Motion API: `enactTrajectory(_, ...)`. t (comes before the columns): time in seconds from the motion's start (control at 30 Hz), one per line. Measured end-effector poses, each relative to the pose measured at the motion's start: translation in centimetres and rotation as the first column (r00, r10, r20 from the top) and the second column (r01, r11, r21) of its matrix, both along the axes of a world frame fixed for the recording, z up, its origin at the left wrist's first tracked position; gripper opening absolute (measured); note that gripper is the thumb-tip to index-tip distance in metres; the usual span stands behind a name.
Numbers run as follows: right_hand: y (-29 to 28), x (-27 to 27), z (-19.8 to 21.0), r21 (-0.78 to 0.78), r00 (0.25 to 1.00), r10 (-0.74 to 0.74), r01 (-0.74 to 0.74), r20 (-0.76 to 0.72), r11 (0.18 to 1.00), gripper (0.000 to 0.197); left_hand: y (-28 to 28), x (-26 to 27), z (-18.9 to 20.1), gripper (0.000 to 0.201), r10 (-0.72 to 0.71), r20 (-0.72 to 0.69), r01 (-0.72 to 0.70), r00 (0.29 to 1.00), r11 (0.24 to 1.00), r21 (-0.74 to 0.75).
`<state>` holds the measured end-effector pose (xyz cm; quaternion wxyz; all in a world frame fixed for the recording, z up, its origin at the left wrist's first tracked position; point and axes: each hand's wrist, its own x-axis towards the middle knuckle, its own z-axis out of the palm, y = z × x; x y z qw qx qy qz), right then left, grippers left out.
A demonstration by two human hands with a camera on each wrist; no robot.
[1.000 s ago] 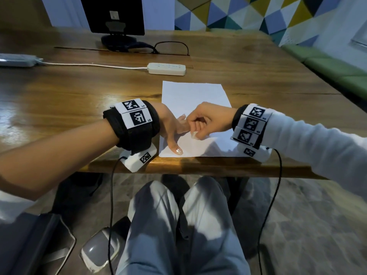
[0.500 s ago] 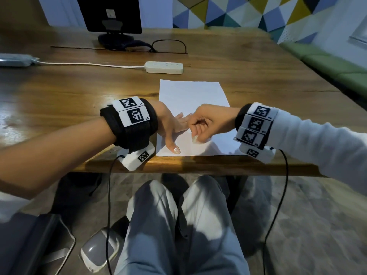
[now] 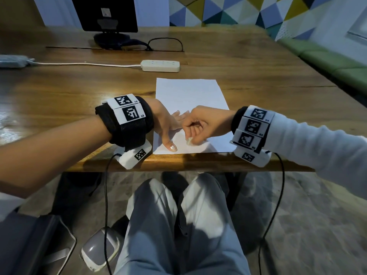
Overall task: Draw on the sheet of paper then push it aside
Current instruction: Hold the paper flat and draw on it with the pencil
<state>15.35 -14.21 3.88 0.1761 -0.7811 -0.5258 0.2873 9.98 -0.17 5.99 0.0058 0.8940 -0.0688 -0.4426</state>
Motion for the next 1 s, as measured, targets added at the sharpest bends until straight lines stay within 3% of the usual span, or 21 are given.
enactTrajectory(0.17, -0.1, 0.7, 0.3, -0.004, 0.999, 0.035, -0.035, 0.026, 0.999, 0.007, 0.5, 0.4, -0.6, 0.101, -0.036, 0.033, 0.035, 0.999, 0.999, 0.036)
enactTrajectory(0.27, 0.1, 2.1, 0.3, 0.054, 0.991, -0.053, 0.047, 0.121, 0.997, 0.006, 0.3, 0.6, -0.6, 0.105, -0.064, 0.048, 0.061, 0.997, 0.995, 0.074)
enactTrajectory(0.43, -0.4, 1.6, 0.3, -0.095, 0.997, 0.052, -0.058, -0.061, 0.994, 0.008, 0.4, 0.8, -1.2, 0.107, -0.109, 0.086, 0.100, 0.990, 0.990, 0.104)
enactTrajectory(0.57, 0.3, 2.4, 0.7, 0.009, 0.997, -0.019, 0.018, 0.079, 1.000, 0.007, 0.1, 0.4, -0.7, 0.104, -0.065, 0.084, 0.058, 0.994, 0.994, 0.088)
enactTrajectory(0.73, -0.6, 1.7, 0.5, -0.120, 0.997, 0.069, -0.073, -0.040, 0.990, 0.008, 0.5, 0.6, -1.0, 0.107, -0.108, 0.092, 0.099, 0.990, 0.991, 0.095)
enactTrajectory(0.9, -0.1, 2.4, 0.5, 0.008, 0.996, -0.025, 0.024, 0.091, 1.000, 0.008, 0.2, 0.5, -0.7, 0.104, -0.106, 0.084, 0.098, 0.991, 0.990, 0.099)
enactTrajectory(1.0, -0.6, 1.6, 0.3, -0.132, 0.999, 0.029, -0.032, -0.022, 0.991, 0.009, 0.3, 0.5, -0.8, 0.105, -0.125, 0.108, 0.114, 0.986, 0.988, 0.104)
